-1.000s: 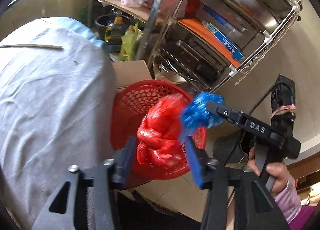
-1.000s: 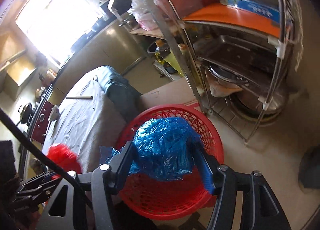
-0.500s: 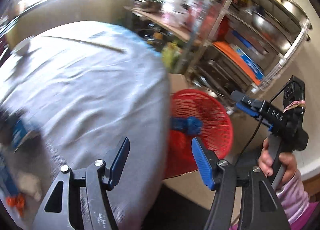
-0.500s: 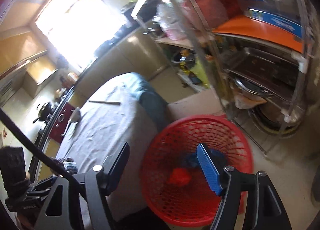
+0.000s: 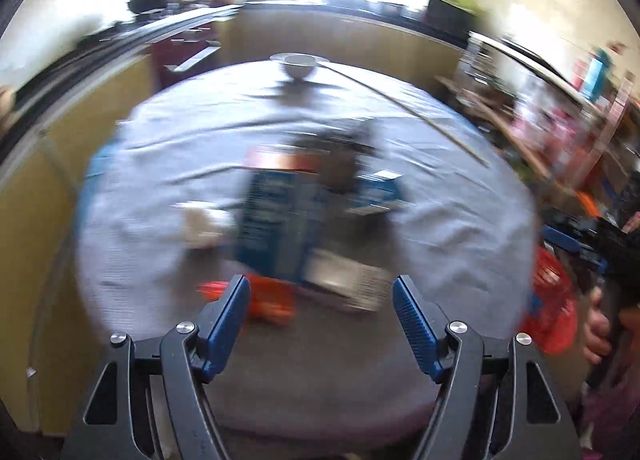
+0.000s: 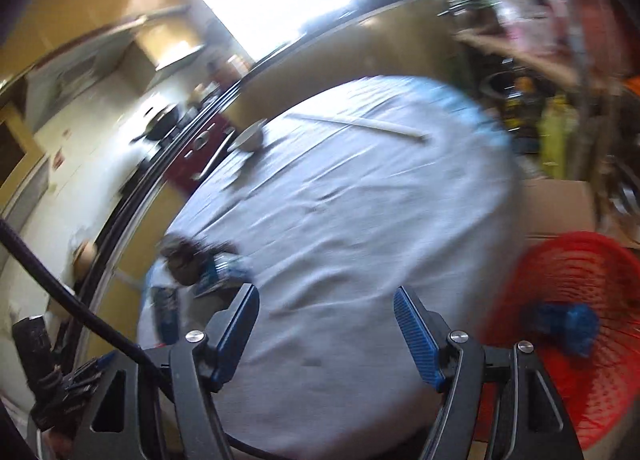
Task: Collect trash
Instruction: 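Carry both bags over the red basket and open both tools to drop them, then grasp the blue toothpaste box with the left tool while the right tool grasps the blue vitamin box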
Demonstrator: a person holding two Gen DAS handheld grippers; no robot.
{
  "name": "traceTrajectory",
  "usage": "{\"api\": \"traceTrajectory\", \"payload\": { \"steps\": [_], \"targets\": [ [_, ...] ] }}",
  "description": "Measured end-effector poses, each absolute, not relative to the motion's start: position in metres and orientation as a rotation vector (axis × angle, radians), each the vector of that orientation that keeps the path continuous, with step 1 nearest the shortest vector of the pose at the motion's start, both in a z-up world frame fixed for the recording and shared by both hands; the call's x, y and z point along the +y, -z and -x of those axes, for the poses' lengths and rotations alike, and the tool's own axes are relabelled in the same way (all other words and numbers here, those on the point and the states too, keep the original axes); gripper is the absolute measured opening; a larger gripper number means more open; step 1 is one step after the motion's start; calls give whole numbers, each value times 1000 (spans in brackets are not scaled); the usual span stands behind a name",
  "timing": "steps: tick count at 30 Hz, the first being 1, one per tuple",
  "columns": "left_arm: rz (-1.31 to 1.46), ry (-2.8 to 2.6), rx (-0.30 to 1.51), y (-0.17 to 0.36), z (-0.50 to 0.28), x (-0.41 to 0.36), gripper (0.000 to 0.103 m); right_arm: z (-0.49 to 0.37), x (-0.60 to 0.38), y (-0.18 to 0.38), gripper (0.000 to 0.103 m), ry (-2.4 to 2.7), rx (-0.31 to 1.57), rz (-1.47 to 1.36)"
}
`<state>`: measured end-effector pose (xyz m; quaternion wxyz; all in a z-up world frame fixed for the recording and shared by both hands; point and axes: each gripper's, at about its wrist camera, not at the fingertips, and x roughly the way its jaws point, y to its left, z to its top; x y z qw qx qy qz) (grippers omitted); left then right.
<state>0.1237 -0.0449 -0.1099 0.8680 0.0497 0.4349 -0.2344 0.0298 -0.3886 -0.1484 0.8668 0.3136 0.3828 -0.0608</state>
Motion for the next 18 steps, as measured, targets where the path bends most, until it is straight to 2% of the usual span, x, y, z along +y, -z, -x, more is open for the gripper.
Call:
{"api": "traceTrajectory", "payload": {
  "steps": [7, 18],
  "targets": [
    [-39, 459, 922, 120, -158, -26, 79, -102, -349, 169, 73, -7, 902, -679],
    [-52, 558, 1012, 141, -197, -36, 80, -169, -285, 166, 73, -334, 963, -73]
  ]
}}
